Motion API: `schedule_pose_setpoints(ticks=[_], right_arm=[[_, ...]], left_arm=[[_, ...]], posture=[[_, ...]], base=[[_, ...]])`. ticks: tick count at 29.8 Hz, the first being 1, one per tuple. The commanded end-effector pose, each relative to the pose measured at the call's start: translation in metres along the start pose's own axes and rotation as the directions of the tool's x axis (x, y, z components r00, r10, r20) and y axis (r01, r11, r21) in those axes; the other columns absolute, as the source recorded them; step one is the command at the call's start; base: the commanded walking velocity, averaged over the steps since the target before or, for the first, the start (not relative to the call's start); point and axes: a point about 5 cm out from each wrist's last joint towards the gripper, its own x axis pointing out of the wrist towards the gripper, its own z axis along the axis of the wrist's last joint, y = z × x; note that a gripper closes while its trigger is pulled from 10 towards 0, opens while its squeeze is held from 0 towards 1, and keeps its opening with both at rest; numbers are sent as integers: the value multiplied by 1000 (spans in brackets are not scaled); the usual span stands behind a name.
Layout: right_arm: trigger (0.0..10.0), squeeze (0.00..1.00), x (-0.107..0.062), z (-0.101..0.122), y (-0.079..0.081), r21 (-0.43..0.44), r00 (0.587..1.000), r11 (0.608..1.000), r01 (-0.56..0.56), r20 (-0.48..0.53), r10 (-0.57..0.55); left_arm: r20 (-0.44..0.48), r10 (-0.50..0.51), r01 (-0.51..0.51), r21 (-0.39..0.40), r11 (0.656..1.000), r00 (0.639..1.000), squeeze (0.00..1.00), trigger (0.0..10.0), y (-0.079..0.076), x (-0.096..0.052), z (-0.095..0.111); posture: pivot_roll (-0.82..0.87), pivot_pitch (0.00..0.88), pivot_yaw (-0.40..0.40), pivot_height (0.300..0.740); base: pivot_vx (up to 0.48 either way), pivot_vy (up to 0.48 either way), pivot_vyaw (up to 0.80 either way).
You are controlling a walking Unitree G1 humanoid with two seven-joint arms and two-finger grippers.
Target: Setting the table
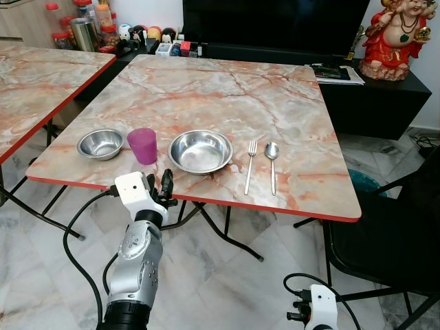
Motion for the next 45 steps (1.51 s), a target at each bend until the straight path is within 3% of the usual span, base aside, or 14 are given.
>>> schedule_pose_setpoints(ticks=[1,6,11,12,14,15,21,28,37,45], right_arm=[[10000,0,0,-1,-1,12,1000,1000,9,-2,-9],[10000,0,-1,-3,-1,16,1000,1000,11,-5,-11],[10000,0,-1,-2,-1,20,1000,1000,14,-2,-14],[10000,0,-1,-2,-2,20,1000,1000,15,-2,-14],[10000,0,-1,-2,-2,20,1000,1000,15,-1,-15],[10000,0,-1,-2,-2,20,1000,1000,16,0,-16],[10000,0,-3,-10,-9,34,999,998,45,-32,-44],[10000,0,-9,-23,-16,40,996,997,67,-62,-64],[10000,0,-7,-20,-14,78,997,995,59,-51,-55],[10000,0,-6,-15,-13,53,998,997,60,-39,-58]], left_arm=[[-12,-6,6,-12,1000,1000,1000,10000,0,2,0],[-32,27,-28,-33,999,999,1000,10000,4,5,-1],[-69,78,-78,15,997,995,1000,10000,10,8,-6],[-72,85,-83,20,996,994,694,10000,11,8,-7],[-77,90,-88,28,996,993,694,10000,11,9,-7],[-86,97,-93,49,994,992,0,10000,12,9,-9],[-94,91,-92,0,996,991,0,10000,11,15,-8],[-66,44,-43,7,999,997,0,10000,6,20,0],[-73,46,-46,-1,999,996,0,10000,8,25,1],[-74,51,-51,-9,999,996,0,10000,10,25,1]], posture=[[-17,44,-33,740],[-20,44,-31,740],[-22,44,-31,740],[-22,44,-31,740],[-22,44,-31,740],[-22,44,-31,740],[-23,43,-32,740],[-28,45,-28,740],[-32,44,-26,740],[-26,44,-30,740]], base=[[0,0,0],[0,0,0],[0,0,0],[0,0,0],[0,0,0],[0,0,0],[0,0,0],[0,0,0],[55,0,-109],[270,0,-119]])
